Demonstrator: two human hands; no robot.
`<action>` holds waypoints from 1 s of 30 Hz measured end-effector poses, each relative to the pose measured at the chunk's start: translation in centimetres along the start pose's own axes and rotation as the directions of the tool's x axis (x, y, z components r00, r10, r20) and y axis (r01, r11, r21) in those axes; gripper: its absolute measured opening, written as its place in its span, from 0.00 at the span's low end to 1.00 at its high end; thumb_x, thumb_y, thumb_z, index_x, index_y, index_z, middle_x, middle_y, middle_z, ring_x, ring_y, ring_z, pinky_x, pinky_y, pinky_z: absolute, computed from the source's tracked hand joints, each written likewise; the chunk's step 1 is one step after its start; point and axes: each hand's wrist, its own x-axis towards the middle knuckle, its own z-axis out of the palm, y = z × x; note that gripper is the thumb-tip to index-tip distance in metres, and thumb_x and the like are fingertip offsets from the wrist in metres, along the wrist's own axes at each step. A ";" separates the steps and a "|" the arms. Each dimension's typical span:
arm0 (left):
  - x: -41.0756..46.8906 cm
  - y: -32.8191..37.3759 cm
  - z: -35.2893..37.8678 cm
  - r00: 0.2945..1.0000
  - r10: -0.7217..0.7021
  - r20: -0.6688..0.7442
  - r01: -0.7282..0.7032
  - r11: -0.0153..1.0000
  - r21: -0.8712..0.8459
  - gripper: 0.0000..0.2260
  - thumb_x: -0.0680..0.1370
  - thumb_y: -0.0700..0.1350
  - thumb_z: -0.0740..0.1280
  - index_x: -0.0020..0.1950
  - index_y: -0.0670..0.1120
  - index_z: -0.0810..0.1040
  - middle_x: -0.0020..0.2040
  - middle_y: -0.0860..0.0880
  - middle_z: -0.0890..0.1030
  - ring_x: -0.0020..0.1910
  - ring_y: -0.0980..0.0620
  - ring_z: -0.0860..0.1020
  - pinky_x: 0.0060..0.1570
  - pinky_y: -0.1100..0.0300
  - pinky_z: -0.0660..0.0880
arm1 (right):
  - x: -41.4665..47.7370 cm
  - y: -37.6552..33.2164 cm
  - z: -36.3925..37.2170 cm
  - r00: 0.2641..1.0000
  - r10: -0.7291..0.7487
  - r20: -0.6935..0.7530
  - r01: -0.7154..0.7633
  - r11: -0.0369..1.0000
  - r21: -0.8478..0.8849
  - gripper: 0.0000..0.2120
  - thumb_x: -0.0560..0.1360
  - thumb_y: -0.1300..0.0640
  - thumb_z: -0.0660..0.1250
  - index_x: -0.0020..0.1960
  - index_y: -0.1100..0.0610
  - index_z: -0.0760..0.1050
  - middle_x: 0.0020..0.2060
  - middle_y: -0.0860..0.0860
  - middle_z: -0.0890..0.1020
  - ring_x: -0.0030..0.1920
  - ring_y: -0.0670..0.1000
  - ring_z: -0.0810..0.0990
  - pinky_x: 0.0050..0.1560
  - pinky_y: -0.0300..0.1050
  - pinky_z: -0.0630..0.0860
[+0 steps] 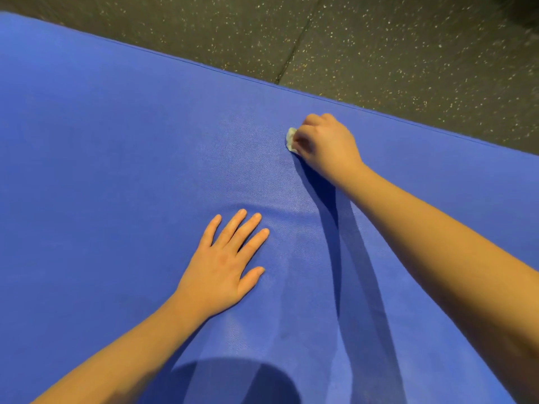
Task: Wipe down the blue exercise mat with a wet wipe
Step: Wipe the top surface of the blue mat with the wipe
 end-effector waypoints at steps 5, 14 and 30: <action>-0.2 0.3 -0.1 0.999 -0.036 0.017 0.037 0.999 -0.010 0.26 0.80 0.57 0.53 0.74 0.47 0.65 0.76 0.47 0.63 0.75 0.45 0.59 0.70 0.40 0.56 | -1.5 -1.5 0.6 0.909 0.400 -0.118 -0.375 0.908 0.185 0.05 0.75 0.61 0.64 0.47 0.62 0.77 0.46 0.59 0.80 0.48 0.63 0.75 0.39 0.50 0.65; -3.7 2.5 0.0 0.987 -0.163 -0.014 0.160 0.980 -0.118 0.24 0.80 0.52 0.53 0.74 0.44 0.64 0.75 0.47 0.65 0.75 0.46 0.59 0.71 0.44 0.54 | -4.8 -3.9 1.2 0.937 0.309 -0.162 -0.260 0.928 0.265 0.01 0.71 0.64 0.67 0.40 0.62 0.78 0.38 0.59 0.79 0.40 0.63 0.75 0.34 0.49 0.69; -4.4 2.4 -0.3 0.988 -0.155 -0.019 0.153 0.984 -0.090 0.23 0.80 0.50 0.52 0.72 0.42 0.69 0.74 0.46 0.67 0.74 0.47 0.60 0.70 0.46 0.55 | -14.9 -9.0 1.3 0.992 -0.062 -0.111 0.081 0.980 0.182 0.08 0.73 0.56 0.69 0.37 0.57 0.76 0.33 0.53 0.76 0.36 0.58 0.74 0.33 0.47 0.72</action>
